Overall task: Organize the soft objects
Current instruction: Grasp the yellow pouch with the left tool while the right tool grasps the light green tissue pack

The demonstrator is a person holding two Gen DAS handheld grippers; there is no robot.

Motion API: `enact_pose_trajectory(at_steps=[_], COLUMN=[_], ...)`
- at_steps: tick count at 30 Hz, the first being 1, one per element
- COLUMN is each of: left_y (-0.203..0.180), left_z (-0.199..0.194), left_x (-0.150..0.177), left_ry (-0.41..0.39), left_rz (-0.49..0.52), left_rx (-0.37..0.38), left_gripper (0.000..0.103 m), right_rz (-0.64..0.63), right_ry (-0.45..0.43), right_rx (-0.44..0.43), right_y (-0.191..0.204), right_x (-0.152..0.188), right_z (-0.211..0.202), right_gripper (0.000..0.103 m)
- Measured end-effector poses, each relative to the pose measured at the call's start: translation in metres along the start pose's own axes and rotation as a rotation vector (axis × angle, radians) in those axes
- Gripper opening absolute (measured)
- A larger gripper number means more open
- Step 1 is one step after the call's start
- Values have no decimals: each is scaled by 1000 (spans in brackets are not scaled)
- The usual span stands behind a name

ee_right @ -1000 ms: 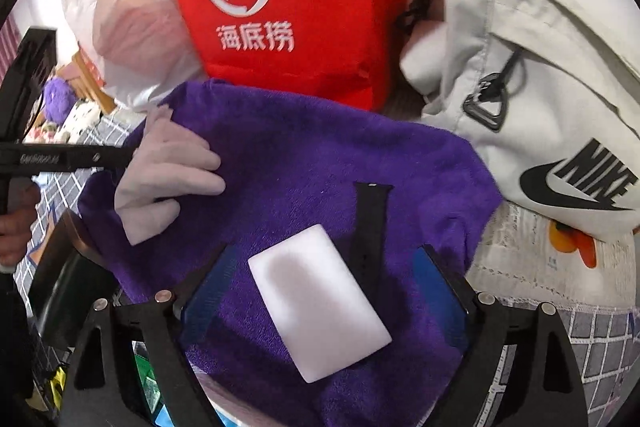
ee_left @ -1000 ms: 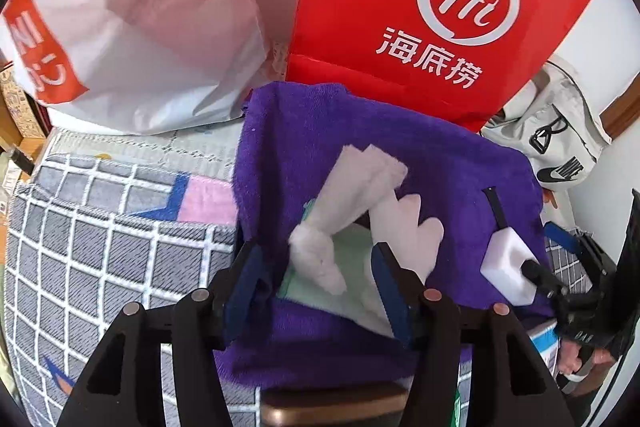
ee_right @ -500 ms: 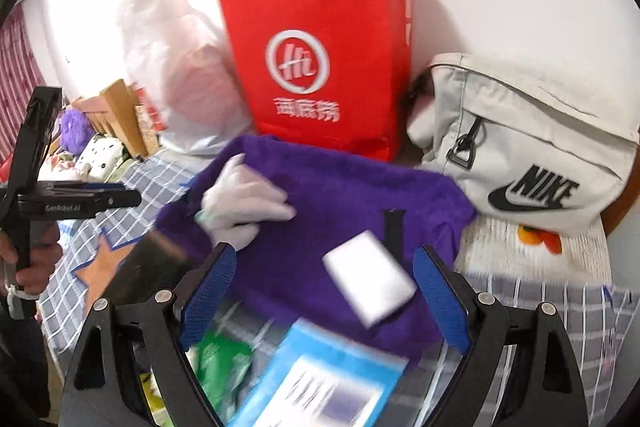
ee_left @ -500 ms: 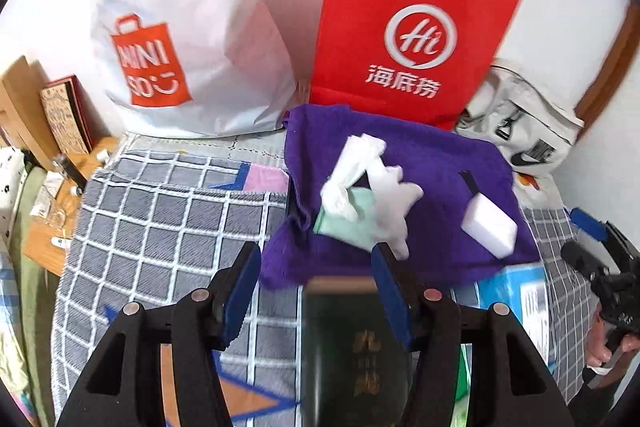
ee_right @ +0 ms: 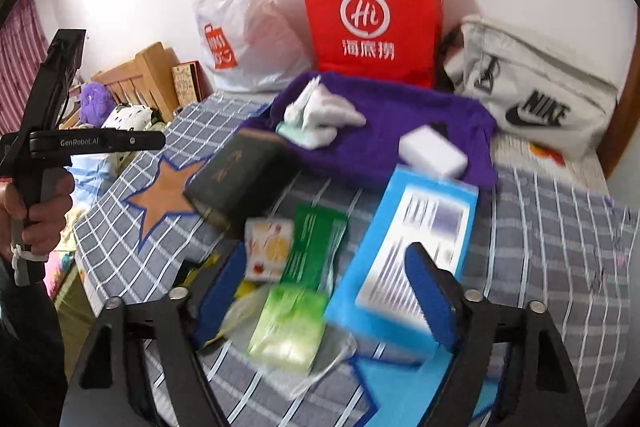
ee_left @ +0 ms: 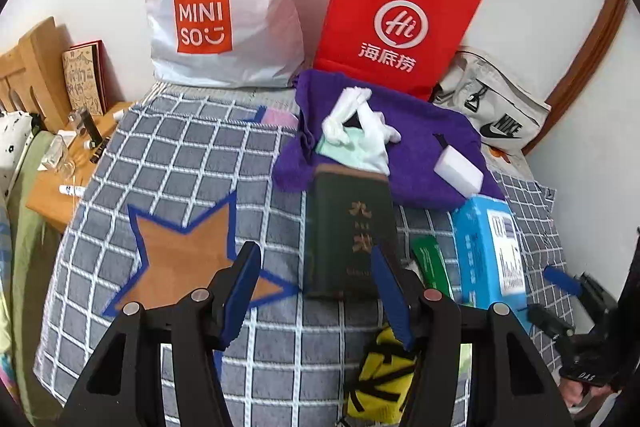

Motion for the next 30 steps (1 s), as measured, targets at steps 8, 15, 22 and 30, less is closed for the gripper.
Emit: enact_pose_trajectory(at_steps=[8, 15, 22, 30], left_y=[-4, -2, 15, 4], left_z=[5, 10, 20, 32], left_x=[39, 74, 90, 96], left_ry=[27, 44, 87, 117], left_rz=[-6, 26, 19, 42], left_rx=[47, 63, 36, 59], left_gripper=[55, 55, 55, 55], right_rz=[88, 107, 142, 123], right_ry=[63, 71, 112, 66], right_rx=[-15, 92, 105, 62], right_y=[18, 23, 17, 24], right_x=[46, 57, 59, 66], right_z=[7, 32, 63, 65], right_gripper=[71, 71, 71, 51])
Point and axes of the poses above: each gripper's, at about its wrist camera, not at the fingertips, and z roughly the way its jaws point, y to its left, x to its underside, the point moved 4 cm from there along z, roughly the way its jaws point, and after that the axes turned 1 degree about y, right-handed, at the moved point
